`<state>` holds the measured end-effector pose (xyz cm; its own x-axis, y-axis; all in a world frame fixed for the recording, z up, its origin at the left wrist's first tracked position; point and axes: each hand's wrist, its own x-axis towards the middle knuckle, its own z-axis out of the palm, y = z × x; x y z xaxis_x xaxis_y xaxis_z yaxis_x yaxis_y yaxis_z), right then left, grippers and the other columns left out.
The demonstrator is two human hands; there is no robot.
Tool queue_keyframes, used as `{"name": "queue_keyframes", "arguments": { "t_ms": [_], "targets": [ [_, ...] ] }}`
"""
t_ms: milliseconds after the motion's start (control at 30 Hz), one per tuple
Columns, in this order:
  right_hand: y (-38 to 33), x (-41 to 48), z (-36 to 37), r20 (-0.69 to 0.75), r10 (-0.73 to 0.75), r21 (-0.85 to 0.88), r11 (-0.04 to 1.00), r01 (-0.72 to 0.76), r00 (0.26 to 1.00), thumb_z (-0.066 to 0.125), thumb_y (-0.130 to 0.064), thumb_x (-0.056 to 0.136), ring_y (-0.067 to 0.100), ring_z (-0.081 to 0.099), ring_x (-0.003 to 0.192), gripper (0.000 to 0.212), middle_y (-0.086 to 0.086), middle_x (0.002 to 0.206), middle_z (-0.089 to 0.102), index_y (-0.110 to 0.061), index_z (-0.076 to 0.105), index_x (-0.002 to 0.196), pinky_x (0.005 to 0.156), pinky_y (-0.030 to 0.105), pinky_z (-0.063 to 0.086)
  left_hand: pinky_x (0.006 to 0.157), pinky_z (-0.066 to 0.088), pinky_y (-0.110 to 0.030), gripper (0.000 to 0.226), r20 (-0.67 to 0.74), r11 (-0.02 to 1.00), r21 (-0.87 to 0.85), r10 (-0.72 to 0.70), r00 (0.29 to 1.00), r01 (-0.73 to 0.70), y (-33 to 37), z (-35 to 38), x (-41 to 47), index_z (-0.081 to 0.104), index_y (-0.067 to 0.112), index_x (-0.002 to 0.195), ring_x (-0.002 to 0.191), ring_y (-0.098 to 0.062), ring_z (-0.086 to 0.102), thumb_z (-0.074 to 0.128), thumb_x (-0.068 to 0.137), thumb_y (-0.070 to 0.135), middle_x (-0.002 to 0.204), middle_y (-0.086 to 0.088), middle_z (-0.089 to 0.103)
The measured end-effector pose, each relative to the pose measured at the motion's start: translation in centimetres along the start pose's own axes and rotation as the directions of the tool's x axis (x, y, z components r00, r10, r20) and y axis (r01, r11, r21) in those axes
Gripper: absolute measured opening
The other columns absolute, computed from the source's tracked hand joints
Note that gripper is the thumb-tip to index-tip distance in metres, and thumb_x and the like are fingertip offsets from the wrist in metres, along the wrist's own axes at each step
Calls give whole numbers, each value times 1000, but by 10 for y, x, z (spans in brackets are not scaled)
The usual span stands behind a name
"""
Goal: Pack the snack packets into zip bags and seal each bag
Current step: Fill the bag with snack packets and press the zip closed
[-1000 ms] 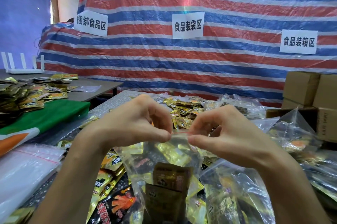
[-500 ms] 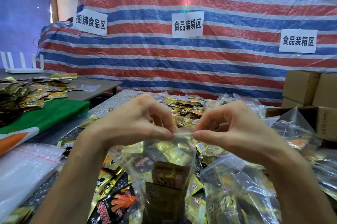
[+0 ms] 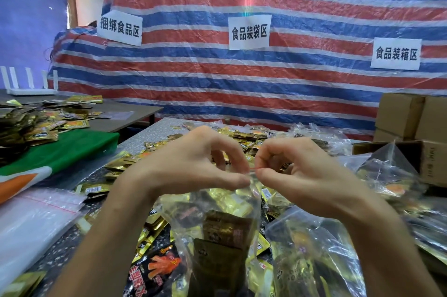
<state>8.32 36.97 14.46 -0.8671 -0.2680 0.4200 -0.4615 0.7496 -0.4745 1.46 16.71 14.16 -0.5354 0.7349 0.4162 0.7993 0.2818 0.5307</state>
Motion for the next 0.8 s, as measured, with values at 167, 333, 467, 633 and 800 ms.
{"name": "queue_keyframes", "arguments": {
  "t_ms": [167,333,467,633,800],
  "targets": [
    [2,1,1,-15,-15,9,1000,15,1000,69,-17,87,16,60,62,12,4,71,68,-22,68,76,53,24,44,54,37,-9,15,-54,997,5,78,996,-78,3,6,4,74,23,74,55,0,53,75,84,11,61,19,63],
    [1,0,1,9,-22,11,1000,22,1000,70,-18,87,6,57,60,10,-4,69,67,-23,72,79,54,20,43,56,37,-12,12,-45,996,-15,90,995,-90,2,8,5,75,17,75,58,-2,52,74,83,8,63,8,65],
    [1,0,0,19,-37,12,999,37,999,69,-14,87,3,50,53,12,-1,63,63,-20,69,76,51,20,38,57,39,-12,10,-24,996,-2,86,996,-87,1,6,4,76,25,79,60,-1,55,76,86,18,67,13,67],
    [3,2,1,-28,-13,-11,1000,12,1000,69,-20,82,5,49,52,11,-3,59,60,-22,66,71,51,26,38,58,42,-12,9,-22,999,11,37,999,-36,-3,2,3,77,24,81,62,0,57,76,85,16,72,14,70],
    [2,1,2,7,-26,-1,1000,26,1000,71,-20,86,4,52,55,12,-5,66,63,-25,69,75,50,19,39,60,40,-11,8,-12,998,6,68,998,-68,0,3,2,78,22,79,63,-2,58,75,83,15,71,8,70]
  ]
}}
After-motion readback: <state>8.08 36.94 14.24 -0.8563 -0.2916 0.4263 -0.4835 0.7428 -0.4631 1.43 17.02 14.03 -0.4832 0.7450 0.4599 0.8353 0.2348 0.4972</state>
